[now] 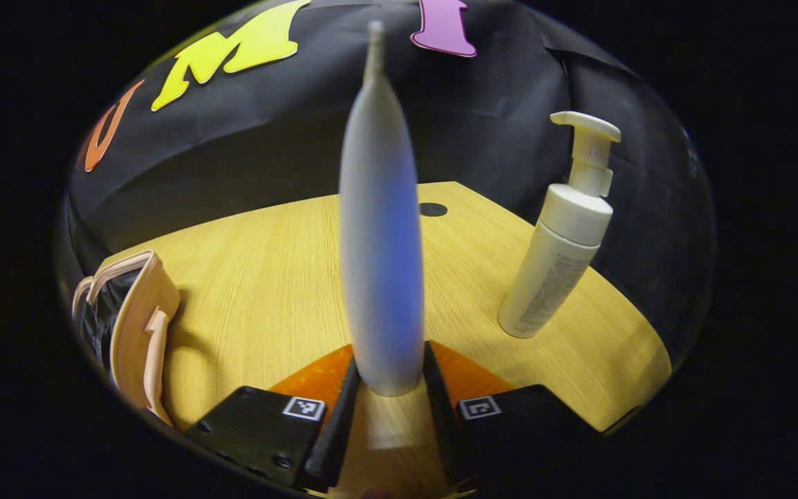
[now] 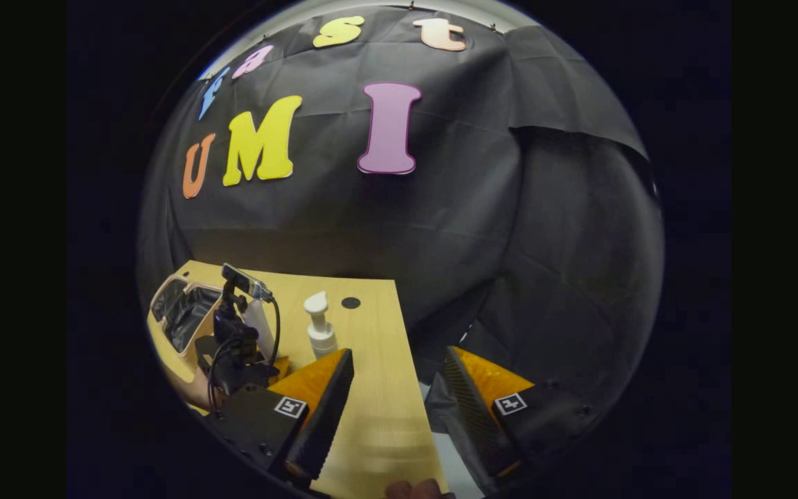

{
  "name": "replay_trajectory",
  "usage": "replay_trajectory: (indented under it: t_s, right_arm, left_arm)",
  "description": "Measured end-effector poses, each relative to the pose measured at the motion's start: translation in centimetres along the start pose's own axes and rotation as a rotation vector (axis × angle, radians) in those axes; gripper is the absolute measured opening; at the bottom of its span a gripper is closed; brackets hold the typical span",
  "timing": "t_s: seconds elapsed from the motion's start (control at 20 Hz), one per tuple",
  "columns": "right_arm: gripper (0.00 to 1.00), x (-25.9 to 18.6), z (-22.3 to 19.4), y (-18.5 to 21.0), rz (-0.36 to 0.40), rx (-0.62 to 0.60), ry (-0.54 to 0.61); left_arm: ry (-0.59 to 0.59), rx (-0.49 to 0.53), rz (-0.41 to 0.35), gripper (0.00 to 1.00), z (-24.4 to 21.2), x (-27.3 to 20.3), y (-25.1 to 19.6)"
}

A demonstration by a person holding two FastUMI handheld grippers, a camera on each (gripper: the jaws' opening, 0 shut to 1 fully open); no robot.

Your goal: First open the suitcase, pack the skin care products into it, and then close the suitcase.

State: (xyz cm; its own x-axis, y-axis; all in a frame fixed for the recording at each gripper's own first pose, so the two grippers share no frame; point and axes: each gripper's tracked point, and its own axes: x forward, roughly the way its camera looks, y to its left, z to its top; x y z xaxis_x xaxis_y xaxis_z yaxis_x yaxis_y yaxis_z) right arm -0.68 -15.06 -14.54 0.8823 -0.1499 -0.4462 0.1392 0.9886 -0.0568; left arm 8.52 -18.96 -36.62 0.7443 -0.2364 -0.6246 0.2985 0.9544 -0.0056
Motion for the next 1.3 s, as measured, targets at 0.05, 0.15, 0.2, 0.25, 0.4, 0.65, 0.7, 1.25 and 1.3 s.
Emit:
replay_trajectory:
  t_s: [0.05,0.15,0.2,0.25,0.4,0.65,0.7,1.25,1.3]
  right_arm:
    - [0.80,0.0,-0.2,-0.1,-0.003,0.006,0.005]
    - [0.78,0.8,-1.7,0.0,0.000,0.019,0.022]
    - [0.79,1.4,-3.0,0.2,0.000,0.019,0.038]
    - [0.80,2.2,-3.9,0.7,0.016,0.028,0.053]
    - [0.79,5.0,-6.6,3.9,0.112,0.056,0.110]
    - [0.80,10.2,-8.2,10.2,0.271,0.017,0.104]
    - [0.80,11.3,-8.3,11.0,0.282,0.019,0.101]
    - [0.63,19.0,-11.1,14.5,0.331,0.023,0.149]
    - [0.62,19.4,-11.3,14.6,0.332,0.023,0.153]
  left_arm:
    - [0.003,0.009,-0.006,0.50,-0.1,0.1,0.0]
    - [0.022,0.012,-0.039,0.55,-0.1,-0.2,-0.3]
    - [0.022,0.006,-0.053,0.46,0.2,-0.6,-0.4]
    - [0.011,-0.002,-0.067,0.45,0.8,-1.2,-0.5]
    - [0.000,-0.033,-0.104,0.44,2.2,-5.0,-0.8]
    - [-0.003,-0.069,-0.112,0.44,4.4,-13.2,0.4]
    - [-0.006,-0.079,-0.096,0.44,4.6,-14.7,1.0]
    - [-0.047,-0.230,0.123,0.44,5.6,-22.8,10.3]
    - [-0.046,-0.234,0.138,0.44,5.4,-23.1,10.8]
